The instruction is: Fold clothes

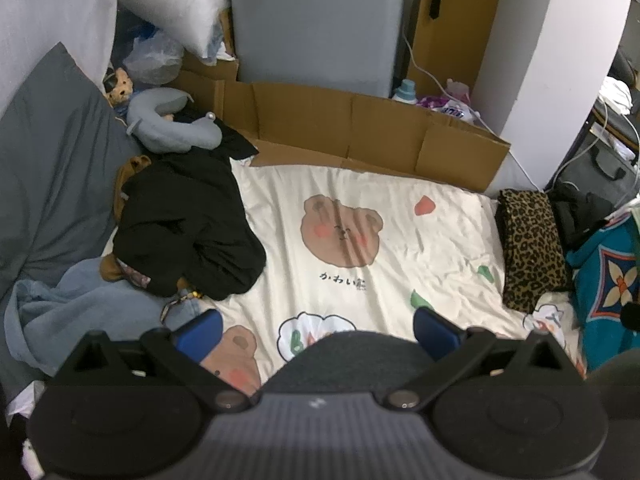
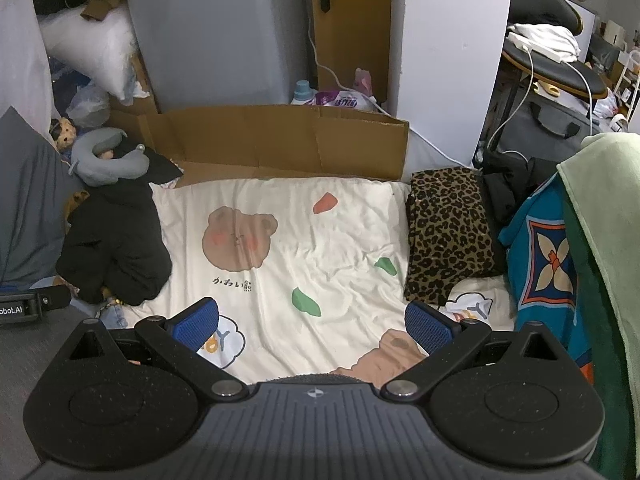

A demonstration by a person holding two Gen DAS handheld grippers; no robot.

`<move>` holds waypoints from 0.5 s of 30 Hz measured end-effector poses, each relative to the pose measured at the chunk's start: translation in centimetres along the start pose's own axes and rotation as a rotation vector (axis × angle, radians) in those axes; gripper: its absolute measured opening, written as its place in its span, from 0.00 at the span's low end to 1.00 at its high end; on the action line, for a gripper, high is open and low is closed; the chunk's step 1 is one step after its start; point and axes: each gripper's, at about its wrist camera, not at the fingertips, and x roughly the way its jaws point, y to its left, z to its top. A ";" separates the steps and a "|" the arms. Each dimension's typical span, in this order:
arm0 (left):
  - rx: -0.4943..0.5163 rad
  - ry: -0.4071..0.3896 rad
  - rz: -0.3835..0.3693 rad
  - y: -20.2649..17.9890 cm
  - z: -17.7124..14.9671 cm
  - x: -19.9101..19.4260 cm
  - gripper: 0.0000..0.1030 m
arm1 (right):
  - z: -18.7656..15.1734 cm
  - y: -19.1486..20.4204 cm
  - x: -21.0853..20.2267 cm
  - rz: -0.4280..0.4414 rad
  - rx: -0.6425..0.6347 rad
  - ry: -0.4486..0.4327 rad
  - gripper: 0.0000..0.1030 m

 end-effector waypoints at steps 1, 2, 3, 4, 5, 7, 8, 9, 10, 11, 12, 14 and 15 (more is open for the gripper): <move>0.001 0.001 0.000 0.0 0.1 0.0 0.99 | 0.0 0.0 0.0 0.001 0.000 0.000 0.99; 0.002 0.001 0.001 0.1 0.2 0.0 0.99 | 0.0 0.0 0.0 0.002 0.001 0.001 0.99; 0.003 0.002 0.001 0.1 0.3 0.0 0.99 | 0.1 0.0 0.0 0.001 0.004 0.001 0.99; 0.004 0.002 0.001 0.1 0.4 0.0 0.99 | 0.1 0.0 0.0 0.000 0.006 0.002 0.99; 0.005 0.004 0.000 0.1 0.4 0.0 0.99 | 0.2 0.0 0.0 0.000 0.006 0.002 0.99; 0.007 0.007 -0.003 0.1 0.4 0.0 0.99 | -0.2 -0.1 0.1 0.000 0.007 -0.001 0.99; 0.007 0.008 -0.005 0.1 0.4 0.0 0.99 | -0.1 -0.1 0.1 -0.002 0.007 0.000 0.99; 0.006 0.010 -0.006 0.1 0.4 0.0 0.99 | -0.1 -0.1 0.0 -0.002 0.006 -0.001 0.99; 0.008 0.011 -0.008 0.1 0.5 -0.1 0.99 | -0.1 -0.1 -0.1 0.002 0.004 -0.005 0.99; 0.010 0.014 -0.009 0.1 0.6 -0.1 0.99 | -0.1 -0.1 -0.2 0.005 0.003 -0.010 0.99; 0.012 0.018 -0.009 0.1 0.7 0.0 0.99 | 0.0 -0.1 -0.2 0.008 0.002 -0.014 0.99; 0.016 0.021 -0.009 0.1 0.8 -0.1 0.99 | 0.1 -0.2 -0.3 0.005 0.011 -0.011 0.99; 0.018 0.022 -0.009 0.0 0.9 -0.1 0.99 | 0.3 -0.2 -0.3 0.009 0.015 -0.009 0.99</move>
